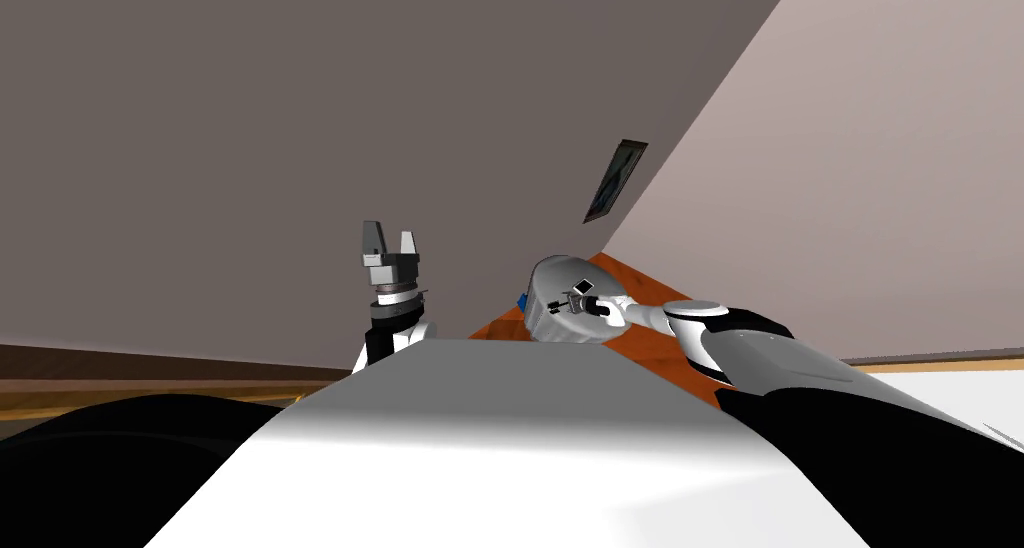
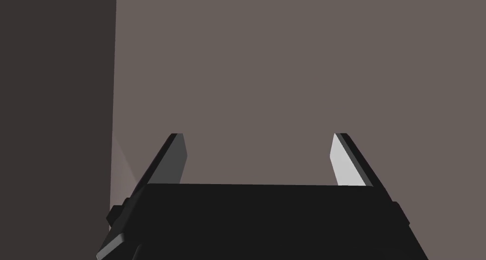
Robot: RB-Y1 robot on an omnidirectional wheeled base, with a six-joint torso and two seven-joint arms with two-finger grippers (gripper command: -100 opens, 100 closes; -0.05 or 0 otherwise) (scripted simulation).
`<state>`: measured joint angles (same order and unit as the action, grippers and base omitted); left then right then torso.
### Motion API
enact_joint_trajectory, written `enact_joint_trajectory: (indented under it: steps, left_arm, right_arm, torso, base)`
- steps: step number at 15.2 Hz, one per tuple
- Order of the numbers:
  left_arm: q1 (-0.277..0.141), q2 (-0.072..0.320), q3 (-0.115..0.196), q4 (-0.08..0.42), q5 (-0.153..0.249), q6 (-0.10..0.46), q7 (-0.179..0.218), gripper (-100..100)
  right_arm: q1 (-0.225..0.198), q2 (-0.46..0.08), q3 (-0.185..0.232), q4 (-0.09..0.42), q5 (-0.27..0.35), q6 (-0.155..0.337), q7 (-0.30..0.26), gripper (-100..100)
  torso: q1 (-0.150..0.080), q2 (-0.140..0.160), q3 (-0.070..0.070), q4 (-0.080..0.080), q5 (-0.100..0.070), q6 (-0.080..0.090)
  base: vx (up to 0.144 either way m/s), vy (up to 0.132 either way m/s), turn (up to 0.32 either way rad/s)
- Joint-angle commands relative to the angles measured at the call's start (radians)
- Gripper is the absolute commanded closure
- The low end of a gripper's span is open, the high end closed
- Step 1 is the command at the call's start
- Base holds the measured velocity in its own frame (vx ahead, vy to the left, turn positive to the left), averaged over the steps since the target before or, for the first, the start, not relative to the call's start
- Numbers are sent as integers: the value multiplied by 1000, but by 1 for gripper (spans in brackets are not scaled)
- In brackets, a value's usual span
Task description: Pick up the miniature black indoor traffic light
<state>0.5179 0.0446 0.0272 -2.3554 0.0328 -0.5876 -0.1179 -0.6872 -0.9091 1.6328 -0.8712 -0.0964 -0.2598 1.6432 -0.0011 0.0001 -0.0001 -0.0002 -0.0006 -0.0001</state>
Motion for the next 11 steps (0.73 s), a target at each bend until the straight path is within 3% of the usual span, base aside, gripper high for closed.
enact_joint_trajectory:
  steps: [1, 2, 6, 7, 10, 11]
  left_arm:
    - [0, 0, 0, 0, 0, 0, 0, 0]
    - [0, 0, 0, 0, 0, 0, 0, 0]
    - [0, 0, 0, 0, 0, 0, 0, 0]
    - [0, 0, 0, 0, 0, 0, 0, 0]
    - [0, 0, 0, 0, 0, 0, 0, 0]
    - [0, 0, 0, 0, 0, 0, 0, 0]
  right_arm:
    - [0, 0, 0, 0, 0, 0, 0, -100]
    - [2, 4, -3, 2, 2, 4, 0, 100]
    - [2, 4, -2, 2, 2, 4, 0, 100]
    - [-15, -29, 19, -19, -11, -12, 1, 100]
    - [-30, -57, 40, -37, -24, -26, 3, 100]
    - [-21, -41, 28, -25, -18, -20, 4, 100]
  torso:
    - [0, 0, 0, 0, 0, 0]
    - [0, 0, 0, 0, 0, 0]
    - [2, 0, 0, 0, 1, 0]
    - [1, 0, 0, 0, 1, 0]
    - [2, 0, 0, 0, 1, 2]
    - [3, 1, 1, 0, 2, 1]
  base:
    - [-11, -10, 31]
    - [0, 0, 0]
    - [1, 0, 3]
    - [9, 11, -54]
    - [5, 21, -61]
    - [-6, 16, -23]
